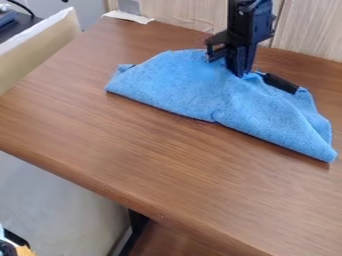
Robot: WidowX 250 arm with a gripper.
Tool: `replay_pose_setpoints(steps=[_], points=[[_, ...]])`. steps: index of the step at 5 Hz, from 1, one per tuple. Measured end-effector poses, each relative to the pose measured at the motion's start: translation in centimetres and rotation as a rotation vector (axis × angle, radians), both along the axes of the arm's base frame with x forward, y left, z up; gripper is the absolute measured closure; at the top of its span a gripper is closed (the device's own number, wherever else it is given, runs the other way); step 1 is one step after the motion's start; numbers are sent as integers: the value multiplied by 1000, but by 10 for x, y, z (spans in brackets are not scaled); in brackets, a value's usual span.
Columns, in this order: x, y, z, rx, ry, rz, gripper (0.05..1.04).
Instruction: Folds the cloth from bottom left to top right
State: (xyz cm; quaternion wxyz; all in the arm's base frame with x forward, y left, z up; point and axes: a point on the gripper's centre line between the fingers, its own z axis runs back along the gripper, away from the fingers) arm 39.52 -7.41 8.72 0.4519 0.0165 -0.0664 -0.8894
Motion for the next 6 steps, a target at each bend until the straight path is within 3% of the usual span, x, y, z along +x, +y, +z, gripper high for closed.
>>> replay_pose_setpoints(steps=[1,2,4,5,6], points=[[-1,-1,-1,-4,7,-14,1007],[-5,3,-7,-37,51,-17,857],[-6,8,-5,-3,62,-8,304],[-7,7,-5,3,67,-5,86],[-5,6,1,11,61,-20,78]])
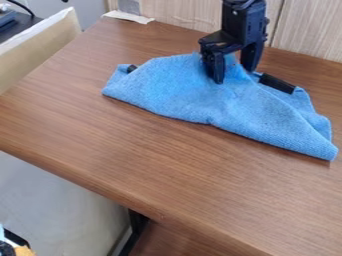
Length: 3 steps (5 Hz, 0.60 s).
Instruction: Folds the cloth from bottom left to top right
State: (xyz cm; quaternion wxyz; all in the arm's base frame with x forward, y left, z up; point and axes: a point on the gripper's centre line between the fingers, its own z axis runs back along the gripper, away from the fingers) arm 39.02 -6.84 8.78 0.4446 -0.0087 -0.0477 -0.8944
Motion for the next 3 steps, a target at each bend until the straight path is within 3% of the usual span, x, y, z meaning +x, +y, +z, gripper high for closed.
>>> replay_pose_setpoints(steps=[1,2,3], points=[[-2,-3,1,7,7,-9,83],[2,-3,17,10,-17,-18,83],[-1,-2,58,10,-88,-39,83]])
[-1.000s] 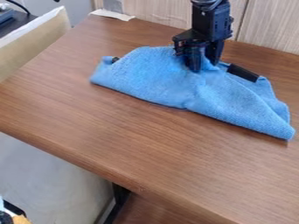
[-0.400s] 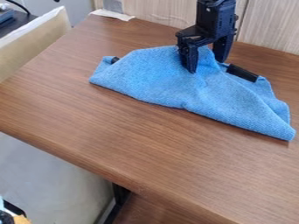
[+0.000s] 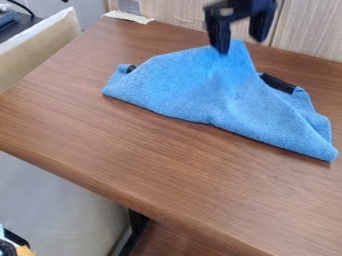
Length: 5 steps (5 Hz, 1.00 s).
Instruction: Folds the cloth from bottom left to top right
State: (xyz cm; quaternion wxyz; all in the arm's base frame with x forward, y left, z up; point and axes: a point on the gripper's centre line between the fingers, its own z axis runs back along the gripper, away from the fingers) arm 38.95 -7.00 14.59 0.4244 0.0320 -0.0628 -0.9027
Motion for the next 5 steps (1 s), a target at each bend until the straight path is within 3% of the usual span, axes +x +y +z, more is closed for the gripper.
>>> replay_pose_setpoints(steps=[1,2,5], points=[[-20,2,18,-8,-10,-25,83],[-46,1,23,6,7,-63,83],[-46,-1,24,8,-1,-70,83]])
